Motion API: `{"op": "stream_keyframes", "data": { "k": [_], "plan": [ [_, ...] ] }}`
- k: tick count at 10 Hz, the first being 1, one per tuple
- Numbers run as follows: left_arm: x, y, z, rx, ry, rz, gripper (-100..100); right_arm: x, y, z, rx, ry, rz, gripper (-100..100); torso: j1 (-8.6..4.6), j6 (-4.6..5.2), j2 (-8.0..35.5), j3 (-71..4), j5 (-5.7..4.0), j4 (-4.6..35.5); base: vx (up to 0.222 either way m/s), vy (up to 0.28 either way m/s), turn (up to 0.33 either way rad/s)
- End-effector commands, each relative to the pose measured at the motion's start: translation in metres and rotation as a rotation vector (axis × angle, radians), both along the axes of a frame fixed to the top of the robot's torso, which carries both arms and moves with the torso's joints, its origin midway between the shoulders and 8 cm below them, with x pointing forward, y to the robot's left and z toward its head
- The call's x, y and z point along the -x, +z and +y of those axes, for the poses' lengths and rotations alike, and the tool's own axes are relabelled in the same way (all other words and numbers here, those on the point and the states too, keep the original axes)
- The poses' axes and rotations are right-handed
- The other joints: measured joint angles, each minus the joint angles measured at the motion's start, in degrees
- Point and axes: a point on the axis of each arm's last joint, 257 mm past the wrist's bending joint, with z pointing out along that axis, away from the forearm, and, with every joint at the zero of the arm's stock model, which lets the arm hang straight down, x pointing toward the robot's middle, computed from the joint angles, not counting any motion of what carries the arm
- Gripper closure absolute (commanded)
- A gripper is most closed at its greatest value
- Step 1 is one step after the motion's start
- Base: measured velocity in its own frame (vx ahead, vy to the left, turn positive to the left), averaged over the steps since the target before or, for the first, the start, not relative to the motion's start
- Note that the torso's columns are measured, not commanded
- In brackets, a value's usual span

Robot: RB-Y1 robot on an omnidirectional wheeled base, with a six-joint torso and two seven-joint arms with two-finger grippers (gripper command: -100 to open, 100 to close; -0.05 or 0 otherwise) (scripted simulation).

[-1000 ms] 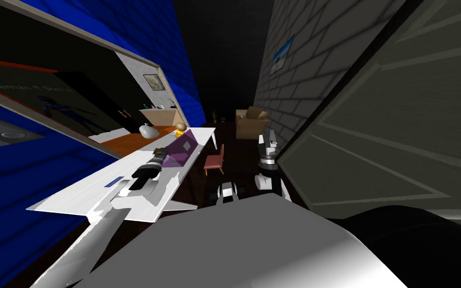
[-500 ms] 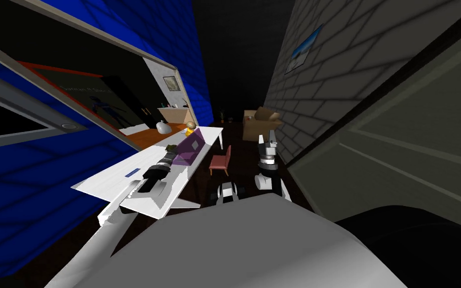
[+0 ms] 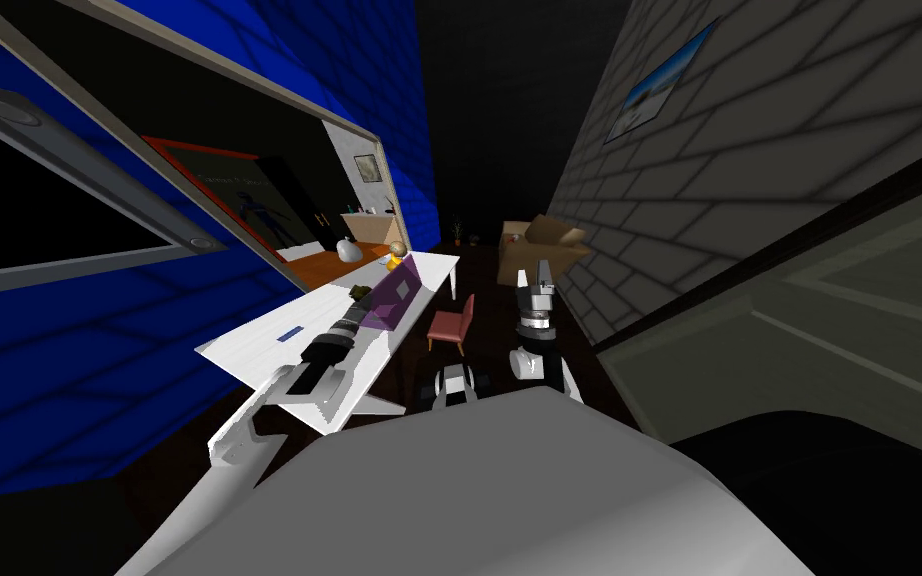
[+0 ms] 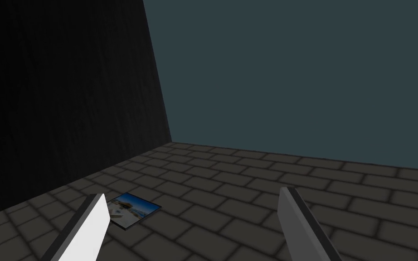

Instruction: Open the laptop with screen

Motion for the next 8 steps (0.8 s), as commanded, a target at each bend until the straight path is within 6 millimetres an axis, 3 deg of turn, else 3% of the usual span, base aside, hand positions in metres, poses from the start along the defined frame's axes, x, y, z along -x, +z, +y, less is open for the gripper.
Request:
{"op": "stream_keyframes", "data": {
  "k": [1, 8],
  "plan": [
    [0.0043, 0.0012, -0.0081, 0.003, -0.012, -0.001, 100, 0.0, 0.0001, 0.0, 0.0, 0.0, 0.0, 0, 0.0, 0.1, 0.03, 0.01, -0.03, 0.06, 0.025, 0.005, 0.021],
    [0.0009, -0.0014, -0.0097, 0.308, 0.027, 0.106, 100, 0.0, 0.0001, 0.0, 0.0, 0.0, 0.0, 0, 0.22, -0.14, 0.22, 0.13, -0.04, 0.18, 0.043, 0.113, -0.064]
  ]
}}
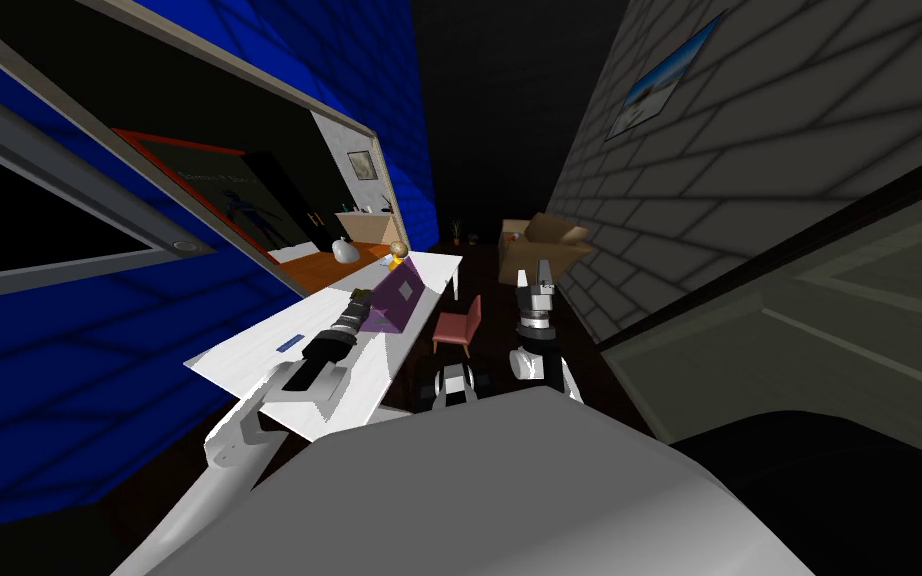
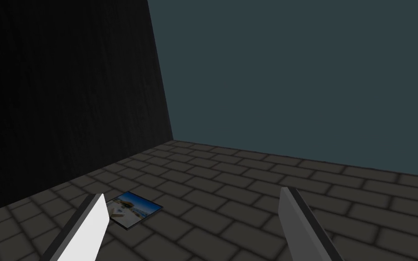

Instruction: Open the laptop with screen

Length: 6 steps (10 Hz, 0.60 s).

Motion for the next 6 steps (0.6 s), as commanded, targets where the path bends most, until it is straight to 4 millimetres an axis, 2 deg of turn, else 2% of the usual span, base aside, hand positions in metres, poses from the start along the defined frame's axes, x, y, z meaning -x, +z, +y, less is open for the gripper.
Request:
{"op": "stream_keyframes", "data": {
  "k": [1, 3, 5, 6],
  "plan": [
    [0.001, -0.009, 0.001, 0.103, 0.018, 0.056, 100, 0.0, 0.0, 0.0, 0.0, 0.0, 0.0, 0, -0.06, 0.04, 0.03, 0.0, -0.07, 0.07, 0.039, 0.114, -0.05],
    [0.0, -0.007, -0.001, 0.113, 0.015, 0.054, 100, 0.0, 0.0, 0.0, 0.0, 0.0, 0.0, 0, -0.25, 0.21, -0.1, -0.09, -0.14, 0.05, 0.019, 0.05, -0.031],
    [-0.002, -0.023, -0.001, 0.237, 0.029, 0.096, 100, 0.0, 0.0, 0.0, 0.0, 0.0, 0.0, 0, -0.73, 0.44, -0.1, -0.1, -0.27, 0.02, -0.022, 0.012, -0.073],
    [-0.002, -0.023, -0.001, 0.237, 0.029, 0.096, 100, 0.0, 0.0, 0.0, 0.0, 0.0, 0.0, 0, -0.64, 0.43, -0.15, -0.13, -0.23, 0.0, -0.015, 0.009, -0.05]
  ]
}}
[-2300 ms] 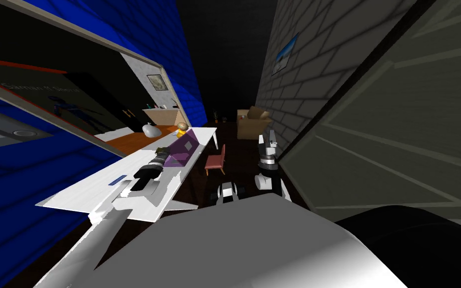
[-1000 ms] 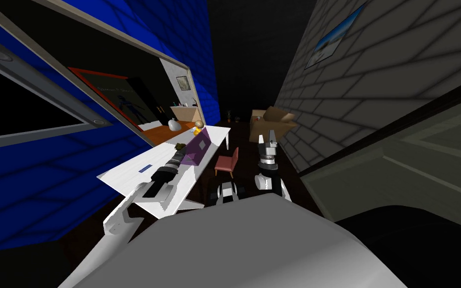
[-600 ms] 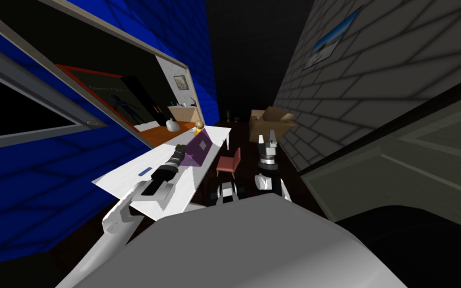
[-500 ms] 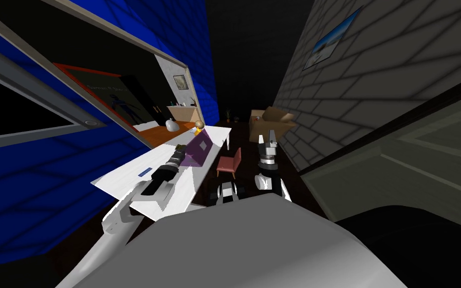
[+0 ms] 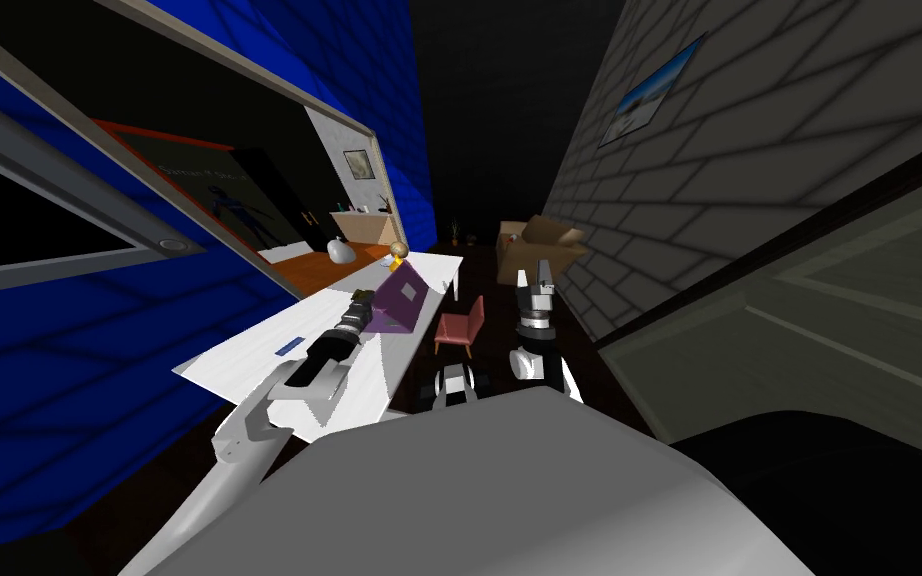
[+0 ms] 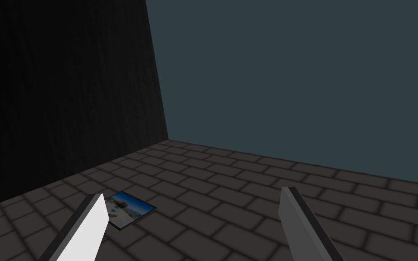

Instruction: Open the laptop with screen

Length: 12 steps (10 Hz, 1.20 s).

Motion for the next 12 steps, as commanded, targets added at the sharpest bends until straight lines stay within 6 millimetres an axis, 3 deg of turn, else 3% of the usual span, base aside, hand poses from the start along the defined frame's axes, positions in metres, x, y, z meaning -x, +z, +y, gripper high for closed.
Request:
{"op": "stream_keyframes", "data": {
  "k": [1, 8, 9, 11, 12],
  "plan": [
    [0.001, -0.005, -0.002, 0.035, 0.0, 0.016, 100, 0.0, 0.0, 0.0, 0.0, 0.0, 0.0, 0, 0.08, -0.08, 0.01, 0.01, 0.02, 0.01, 0.0, 0.0, 0.0],
    [0.001, -0.005, -0.002, 0.035, 0.0, 0.016, 100, 0.0, 0.0, 0.0, 0.0, 0.0, 0.0, 0, 0.25, -0.22, 0.08, 0.04, -0.02, 0.15, 0.001, 0.0, 0.003],
    [-0.011, -0.01, -0.016, 0.082, -0.032, 0.017, 100, 0.0, 0.0, 0.0, 0.0, 0.0, 0.0, 0, 0.27, -0.2, 0.11, 0.06, -0.01, 0.16, -0.032, 0.003, -0.018],
    [-0.022, -0.017, -0.007, 0.076, -0.016, 0.027, 100, 0.0, 0.0, 0.0, 0.0, 0.0, 0.0, 0, 0.26, -0.13, 0.19, 0.12, 0.0, 0.21, -0.041, 0.005, -0.027],
    [-0.031, -0.016, -0.025, 0.123, -0.056, 0.021, 100, 0.0, 0.0, 0.0, 0.0, 0.0, 0.0, 0, 0.29, -0.21, 0.14, 0.1, 0.01, 0.17, -0.043, 0.006, -0.032]
  ]
}}
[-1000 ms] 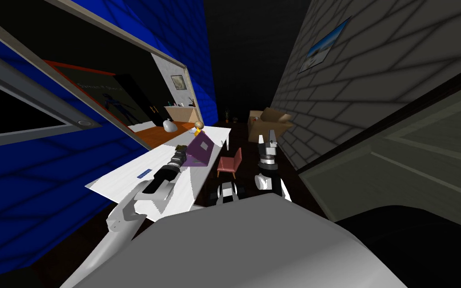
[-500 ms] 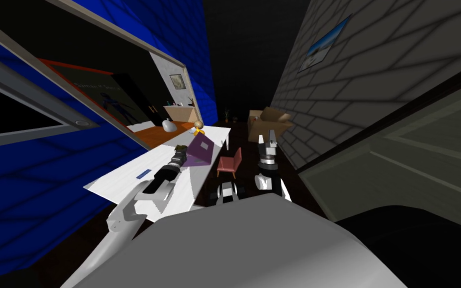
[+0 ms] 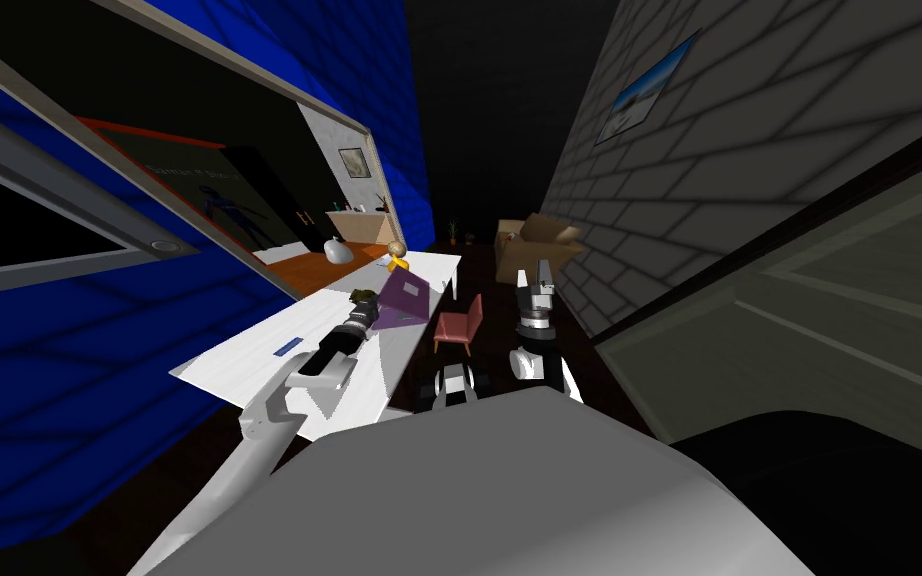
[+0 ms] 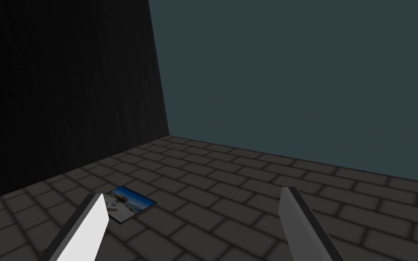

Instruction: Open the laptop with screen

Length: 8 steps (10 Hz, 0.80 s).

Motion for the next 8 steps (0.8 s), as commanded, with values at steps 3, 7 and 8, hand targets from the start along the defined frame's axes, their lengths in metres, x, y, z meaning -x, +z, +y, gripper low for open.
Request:
{"op": "stream_keyframes", "data": {
  "k": [3, 7, 8],
  "plan": [
    [-0.027, -0.017, -0.001, 0.038, -0.005, 0.024, 100, 0.0, 0.0, 0.0, 0.0, 0.0, 0.0, 0, -0.01, -0.08, 0.17, 0.09, -0.06, 0.12, -0.022, -0.001, 0.006],
    [-0.05, -0.027, -0.006, 0.073, -0.016, 0.038, 100, 0.0, 0.0, 0.0, 0.0, 0.0, 0.0, 0, 0.0, -0.05, 0.19, 0.11, -0.04, 0.11, -0.013, 0.006, -0.03],
    [-0.047, -0.012, -0.01, 0.075, -0.027, 0.032, -100, 0.0, 0.0, 0.0, 0.0, 0.0, 0.0, 0, -0.01, -0.08, 0.15, 0.09, -0.02, 0.06, 0.014, -0.014, 0.052]
  ]
}}
